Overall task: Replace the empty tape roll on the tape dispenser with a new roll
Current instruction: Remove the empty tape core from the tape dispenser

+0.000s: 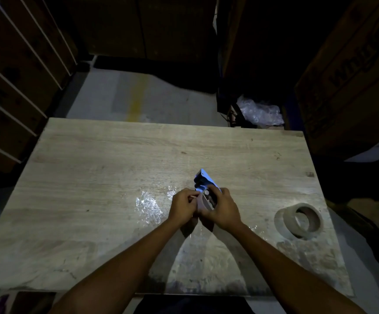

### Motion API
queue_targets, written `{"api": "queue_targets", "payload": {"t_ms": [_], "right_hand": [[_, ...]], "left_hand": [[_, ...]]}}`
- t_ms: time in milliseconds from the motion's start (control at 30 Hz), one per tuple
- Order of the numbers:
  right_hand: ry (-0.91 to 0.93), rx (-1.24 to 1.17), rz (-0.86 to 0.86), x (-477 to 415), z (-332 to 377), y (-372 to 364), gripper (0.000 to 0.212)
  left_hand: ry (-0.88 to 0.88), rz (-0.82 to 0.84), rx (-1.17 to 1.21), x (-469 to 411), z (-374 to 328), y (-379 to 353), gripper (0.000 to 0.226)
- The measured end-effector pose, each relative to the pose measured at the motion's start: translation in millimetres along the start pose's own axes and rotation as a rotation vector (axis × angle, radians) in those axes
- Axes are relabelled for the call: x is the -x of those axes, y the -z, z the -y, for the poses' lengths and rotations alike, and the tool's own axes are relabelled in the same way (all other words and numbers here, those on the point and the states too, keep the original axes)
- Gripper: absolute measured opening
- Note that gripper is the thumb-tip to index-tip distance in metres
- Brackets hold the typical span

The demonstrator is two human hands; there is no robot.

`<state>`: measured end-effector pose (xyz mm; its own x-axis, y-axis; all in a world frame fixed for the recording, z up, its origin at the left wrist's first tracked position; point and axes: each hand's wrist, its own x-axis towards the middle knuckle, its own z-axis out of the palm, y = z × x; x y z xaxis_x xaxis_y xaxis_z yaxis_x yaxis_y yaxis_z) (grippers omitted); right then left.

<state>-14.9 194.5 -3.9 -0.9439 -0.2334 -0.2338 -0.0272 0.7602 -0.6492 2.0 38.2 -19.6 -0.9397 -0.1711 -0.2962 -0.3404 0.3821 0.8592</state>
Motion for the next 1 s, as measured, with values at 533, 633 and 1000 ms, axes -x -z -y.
{"api": "queue_targets", "payload": {"t_ms": [533,633,1000], "right_hand": [[0.09,-0.198,0.005,12,21,-5,0.086],[0.132,-0.239,0.009,19,31,-4,0.086],[-0.047,-1.029,0.156,44,96,25,0.071]], "left_hand": [[0.212,-0.108,0.394,20,-11,35,0.013],[0.315,-0.154,0.523,25,-14,36,0.009],[0.204,-0.067,0.777,55,-64,74,0.025]]}}
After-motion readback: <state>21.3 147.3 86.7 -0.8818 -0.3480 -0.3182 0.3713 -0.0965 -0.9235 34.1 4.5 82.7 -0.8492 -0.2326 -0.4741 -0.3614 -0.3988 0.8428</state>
